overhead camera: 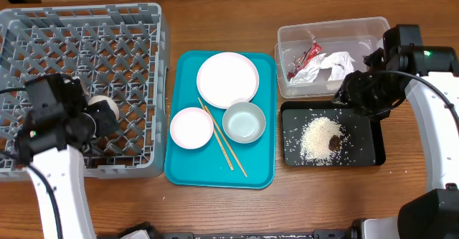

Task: Sort waste into correct bins and load items into the dishwasher
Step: 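Place the white cup upside down in the dish rack with the left gripper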

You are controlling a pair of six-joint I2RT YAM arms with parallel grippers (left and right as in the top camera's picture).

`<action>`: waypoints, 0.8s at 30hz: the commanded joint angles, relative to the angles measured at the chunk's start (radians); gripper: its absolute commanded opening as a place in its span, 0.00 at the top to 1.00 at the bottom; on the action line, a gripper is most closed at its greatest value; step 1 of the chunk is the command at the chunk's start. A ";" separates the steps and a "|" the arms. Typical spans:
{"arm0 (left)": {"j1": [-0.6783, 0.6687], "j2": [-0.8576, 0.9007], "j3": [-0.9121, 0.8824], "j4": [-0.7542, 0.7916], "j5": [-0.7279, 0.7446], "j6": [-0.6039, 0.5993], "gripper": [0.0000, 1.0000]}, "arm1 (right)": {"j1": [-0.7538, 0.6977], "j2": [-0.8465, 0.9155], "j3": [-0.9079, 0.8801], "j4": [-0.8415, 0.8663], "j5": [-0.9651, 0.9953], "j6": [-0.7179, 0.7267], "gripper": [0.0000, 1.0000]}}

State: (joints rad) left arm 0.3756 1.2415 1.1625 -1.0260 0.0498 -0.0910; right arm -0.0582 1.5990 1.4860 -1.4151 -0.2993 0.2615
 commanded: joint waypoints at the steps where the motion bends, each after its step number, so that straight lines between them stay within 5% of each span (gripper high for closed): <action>1: 0.006 0.090 0.023 -0.008 -0.024 -0.018 0.94 | -0.001 -0.021 0.008 -0.005 0.011 -0.008 0.40; 7: 0.006 0.227 0.023 -0.022 -0.024 -0.018 0.84 | -0.001 -0.021 0.008 -0.006 0.011 -0.008 0.40; 9: 0.006 0.267 0.023 -0.022 -0.024 -0.018 0.60 | -0.001 -0.021 0.008 -0.011 0.011 -0.008 0.40; 12: 0.006 0.289 0.023 -0.021 -0.024 -0.018 0.44 | -0.001 -0.021 0.008 -0.014 0.011 -0.008 0.40; 13: 0.006 0.290 0.023 -0.017 -0.023 -0.018 0.22 | -0.001 -0.021 0.008 -0.014 0.011 -0.008 0.40; 15: 0.005 0.288 0.029 -0.015 -0.023 -0.018 0.10 | -0.001 -0.021 0.008 -0.017 0.011 -0.008 0.35; 19: 0.003 0.285 0.083 -0.038 0.066 -0.009 0.00 | -0.001 -0.021 0.008 -0.036 0.011 -0.008 0.31; 24: -0.040 0.246 0.169 -0.077 0.180 0.049 0.00 | -0.006 -0.021 0.008 -0.045 0.011 -0.027 0.31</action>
State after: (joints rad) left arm 0.3706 1.5314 1.2736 -1.0954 0.1295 -0.0921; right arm -0.0582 1.5990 1.4860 -1.4597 -0.2981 0.2512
